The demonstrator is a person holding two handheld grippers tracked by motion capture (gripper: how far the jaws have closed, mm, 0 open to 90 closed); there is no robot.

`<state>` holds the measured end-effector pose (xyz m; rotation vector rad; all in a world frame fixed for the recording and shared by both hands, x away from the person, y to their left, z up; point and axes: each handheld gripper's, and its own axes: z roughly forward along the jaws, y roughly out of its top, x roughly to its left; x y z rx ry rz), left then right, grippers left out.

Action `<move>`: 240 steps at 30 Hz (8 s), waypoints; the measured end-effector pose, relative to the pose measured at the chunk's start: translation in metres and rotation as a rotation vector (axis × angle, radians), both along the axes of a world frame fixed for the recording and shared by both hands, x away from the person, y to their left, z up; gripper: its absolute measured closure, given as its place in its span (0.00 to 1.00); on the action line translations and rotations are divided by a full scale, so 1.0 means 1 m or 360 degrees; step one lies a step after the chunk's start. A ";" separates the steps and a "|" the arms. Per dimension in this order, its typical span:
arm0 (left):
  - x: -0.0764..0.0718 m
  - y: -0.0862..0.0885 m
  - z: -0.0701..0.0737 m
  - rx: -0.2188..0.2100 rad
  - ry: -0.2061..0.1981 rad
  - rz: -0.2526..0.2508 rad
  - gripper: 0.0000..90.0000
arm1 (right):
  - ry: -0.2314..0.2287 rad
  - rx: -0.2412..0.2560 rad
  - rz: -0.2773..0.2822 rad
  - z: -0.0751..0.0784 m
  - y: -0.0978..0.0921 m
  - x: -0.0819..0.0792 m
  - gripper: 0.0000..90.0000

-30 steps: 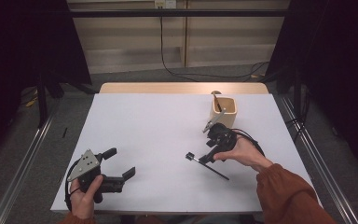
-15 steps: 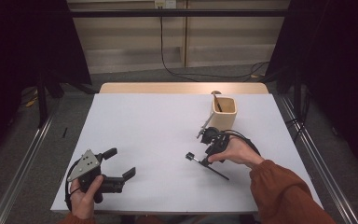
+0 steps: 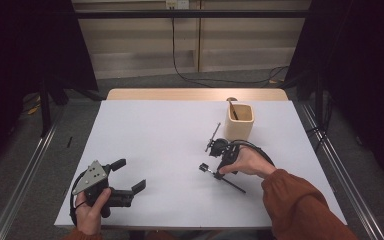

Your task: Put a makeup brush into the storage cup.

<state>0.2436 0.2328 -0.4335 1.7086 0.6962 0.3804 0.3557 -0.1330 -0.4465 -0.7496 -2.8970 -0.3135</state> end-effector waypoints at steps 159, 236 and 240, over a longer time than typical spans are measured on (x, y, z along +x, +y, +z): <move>0.001 0.001 -0.001 -0.0009 0.0014 -0.0004 0.02 | -0.0954 0.1535 -0.0420 0.055 -0.069 -0.054 0.96; 0.001 0.001 0.000 -0.0022 0.0005 -0.0023 0.02 | -0.1322 0.1341 -0.0842 0.118 -0.124 0.042 0.96; 0.001 0.001 0.000 -0.0023 0.0008 -0.0024 0.02 | -0.1315 0.1321 -0.0848 0.114 -0.124 0.046 0.96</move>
